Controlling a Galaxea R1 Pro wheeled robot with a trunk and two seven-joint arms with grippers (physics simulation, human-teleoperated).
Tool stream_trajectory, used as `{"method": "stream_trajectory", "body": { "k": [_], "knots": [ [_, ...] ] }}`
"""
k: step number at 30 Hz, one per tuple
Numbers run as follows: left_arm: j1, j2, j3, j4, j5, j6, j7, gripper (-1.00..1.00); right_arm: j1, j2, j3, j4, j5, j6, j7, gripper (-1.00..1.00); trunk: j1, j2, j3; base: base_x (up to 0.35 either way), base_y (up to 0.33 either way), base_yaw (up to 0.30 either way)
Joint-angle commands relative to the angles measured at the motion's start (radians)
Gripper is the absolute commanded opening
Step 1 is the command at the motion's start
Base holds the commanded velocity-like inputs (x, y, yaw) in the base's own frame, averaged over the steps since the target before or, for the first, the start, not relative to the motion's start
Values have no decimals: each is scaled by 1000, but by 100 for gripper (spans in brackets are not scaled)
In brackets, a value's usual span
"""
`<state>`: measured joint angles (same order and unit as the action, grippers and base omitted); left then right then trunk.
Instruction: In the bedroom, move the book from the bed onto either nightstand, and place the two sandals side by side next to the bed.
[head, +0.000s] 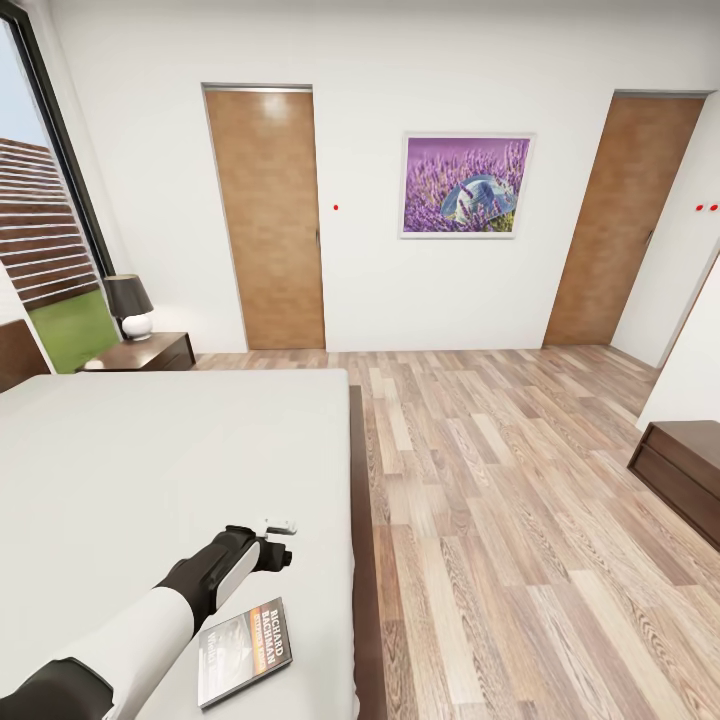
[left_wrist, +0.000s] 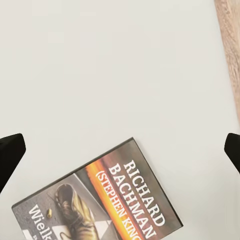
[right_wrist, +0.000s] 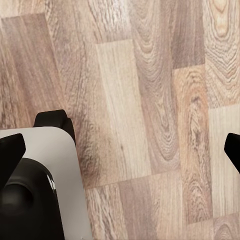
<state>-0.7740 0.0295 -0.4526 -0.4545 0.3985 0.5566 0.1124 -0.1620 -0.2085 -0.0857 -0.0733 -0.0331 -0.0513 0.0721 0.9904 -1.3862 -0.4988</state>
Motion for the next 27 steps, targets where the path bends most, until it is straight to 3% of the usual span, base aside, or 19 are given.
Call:
{"method": "stream_trajectory", "body": {
  "k": [1,11,27],
  "knots": [
    [-1,1,-8,-2,11,4,8,100,-1,0,-8,1,-3,-4,6,100,0,-1,-1,0,0,0],
    [0,1,-8,-3,11,3,9,100,-1,-1,-8,1,-3,-5,6,100,0,-1,-1,0,0,0],
    [1,1,-8,-3,12,2,8,100,-1,-2,-8,1,-2,-5,6,100,38,-71,-32,0,0,0]
  ]
}}
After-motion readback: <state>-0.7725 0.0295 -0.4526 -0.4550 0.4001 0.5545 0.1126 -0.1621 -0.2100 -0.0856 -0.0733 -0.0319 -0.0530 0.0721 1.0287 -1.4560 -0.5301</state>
